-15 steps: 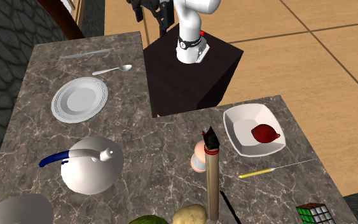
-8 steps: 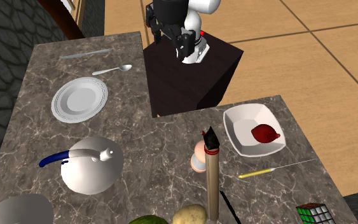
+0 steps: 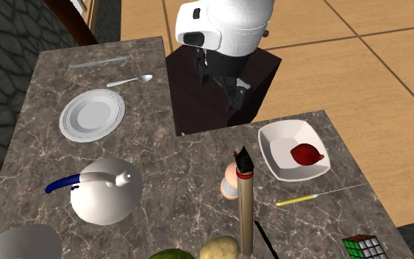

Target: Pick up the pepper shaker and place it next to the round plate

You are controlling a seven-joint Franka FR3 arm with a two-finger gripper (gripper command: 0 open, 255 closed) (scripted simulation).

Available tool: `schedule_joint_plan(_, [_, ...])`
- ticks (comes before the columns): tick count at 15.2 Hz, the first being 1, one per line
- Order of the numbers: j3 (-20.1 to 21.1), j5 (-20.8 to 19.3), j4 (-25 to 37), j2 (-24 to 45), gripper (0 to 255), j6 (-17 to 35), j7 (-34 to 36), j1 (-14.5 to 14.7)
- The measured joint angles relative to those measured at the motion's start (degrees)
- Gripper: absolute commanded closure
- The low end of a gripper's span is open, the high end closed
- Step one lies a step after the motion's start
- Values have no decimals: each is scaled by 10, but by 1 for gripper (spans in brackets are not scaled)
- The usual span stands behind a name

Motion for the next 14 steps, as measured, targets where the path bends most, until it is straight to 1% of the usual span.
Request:
schedule_joint_plan(2, [21, -21, 33, 42, 0, 0, 45, 0])
schedule_joint_plan(4, [41, -51, 69, 97, 0, 5, 94, 4])
schedule_joint_plan(7, [60, -103, 137, 181, 0, -6, 170, 23])
schedule_joint_plan(9, [65, -141, 187, 241, 0, -15, 218, 45])
schedule_joint_plan(11, [62, -170, 237, 291, 0, -31, 254, 70])
schedule_joint_plan(13, [54, -204, 305, 354, 0, -52, 292, 106])
schedule_joint_plan(14, [50, -215, 329, 377, 0, -59, 304, 120])
